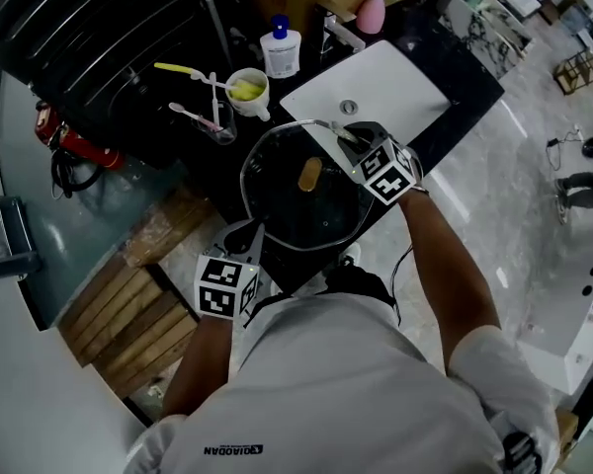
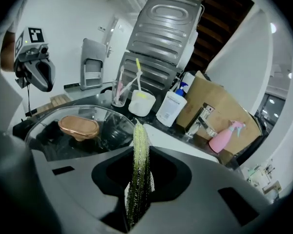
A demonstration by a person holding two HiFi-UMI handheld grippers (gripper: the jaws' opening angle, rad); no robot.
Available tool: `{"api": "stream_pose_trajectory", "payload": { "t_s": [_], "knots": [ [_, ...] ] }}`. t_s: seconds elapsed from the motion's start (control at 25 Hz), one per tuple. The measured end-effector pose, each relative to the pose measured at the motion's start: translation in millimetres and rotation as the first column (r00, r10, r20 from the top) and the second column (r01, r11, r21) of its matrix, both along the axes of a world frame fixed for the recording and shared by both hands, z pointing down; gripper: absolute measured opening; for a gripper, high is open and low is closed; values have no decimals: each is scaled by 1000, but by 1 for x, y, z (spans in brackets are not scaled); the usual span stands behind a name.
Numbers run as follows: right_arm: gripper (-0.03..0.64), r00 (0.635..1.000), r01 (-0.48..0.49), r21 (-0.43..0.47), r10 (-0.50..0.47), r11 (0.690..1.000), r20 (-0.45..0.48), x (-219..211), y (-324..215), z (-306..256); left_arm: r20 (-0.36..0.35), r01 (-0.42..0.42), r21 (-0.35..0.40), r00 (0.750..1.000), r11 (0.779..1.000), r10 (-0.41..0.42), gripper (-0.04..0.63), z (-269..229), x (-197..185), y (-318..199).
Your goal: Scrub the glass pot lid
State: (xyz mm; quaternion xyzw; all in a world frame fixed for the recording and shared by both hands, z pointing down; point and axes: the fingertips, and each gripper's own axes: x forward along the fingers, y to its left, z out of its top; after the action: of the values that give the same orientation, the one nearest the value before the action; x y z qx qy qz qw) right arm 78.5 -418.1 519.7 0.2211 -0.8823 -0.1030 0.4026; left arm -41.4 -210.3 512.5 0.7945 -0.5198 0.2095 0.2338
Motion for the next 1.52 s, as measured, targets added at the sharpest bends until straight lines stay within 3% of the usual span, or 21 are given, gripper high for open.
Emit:
{"api": "stream_pose_trajectory", "payload": {
  "t_s": [0.28,0.56,1.52],
  "knots": [
    [92,987,149,-19,-150,989,-58,-26,-14,22,3,81,-10,997,997,-81,18,3,-4,-17],
    [93,978,189,-36,-191,981,-78,-23,-6,36,6,80,-18,997,997,-80,18,7,0,-24],
    [95,998,-15,-7,15,1000,-62,9,68,31,1,-74,15,997,997,74,18,1,-5,4]
  ]
}}
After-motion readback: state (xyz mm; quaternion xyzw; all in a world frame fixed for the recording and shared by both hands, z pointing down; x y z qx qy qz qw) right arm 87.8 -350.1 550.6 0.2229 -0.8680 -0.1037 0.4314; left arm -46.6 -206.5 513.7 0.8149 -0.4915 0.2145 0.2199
